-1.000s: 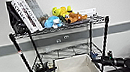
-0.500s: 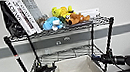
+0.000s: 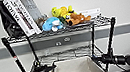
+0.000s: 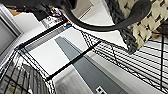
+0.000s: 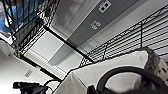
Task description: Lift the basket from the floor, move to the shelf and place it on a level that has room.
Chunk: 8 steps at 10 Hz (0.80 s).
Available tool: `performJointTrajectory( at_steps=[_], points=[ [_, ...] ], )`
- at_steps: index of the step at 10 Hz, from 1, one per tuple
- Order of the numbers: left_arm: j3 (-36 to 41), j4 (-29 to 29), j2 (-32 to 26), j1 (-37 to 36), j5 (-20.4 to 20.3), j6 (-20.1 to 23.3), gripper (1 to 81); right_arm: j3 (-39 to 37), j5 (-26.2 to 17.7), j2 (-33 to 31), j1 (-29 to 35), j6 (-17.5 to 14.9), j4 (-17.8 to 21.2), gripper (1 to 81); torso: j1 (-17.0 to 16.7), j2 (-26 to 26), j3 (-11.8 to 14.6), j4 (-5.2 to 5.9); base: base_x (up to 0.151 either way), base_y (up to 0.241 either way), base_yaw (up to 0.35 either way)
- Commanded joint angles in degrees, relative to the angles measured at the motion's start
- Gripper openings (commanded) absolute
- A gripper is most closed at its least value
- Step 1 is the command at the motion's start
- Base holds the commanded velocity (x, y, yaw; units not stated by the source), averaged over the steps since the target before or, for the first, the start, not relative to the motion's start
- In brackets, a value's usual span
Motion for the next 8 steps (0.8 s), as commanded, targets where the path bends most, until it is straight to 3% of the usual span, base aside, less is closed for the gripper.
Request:
performJointTrajectory(
  at_steps=[1, 8],
  points=[
    [5.2, 0.8, -2.0, -11.6, -1.4, -0.4, 1.0, 3.3, 2.3, -0.8, 11.2, 0.5, -0.1, 1.0, 0.0, 0.0, 0.0, 0.0, 0.0, 0.0, 0.0],
    [4.5, 0.8, -2.1, -15.4, -1.0, -2.4, 1.0, 2.1, 2.1, -0.5, 15.7, 3.0, 0.3, 1.0, 0.0, 0.0, 0.0, 0.0, 0.0, 0.0, 0.0]
  ],
)
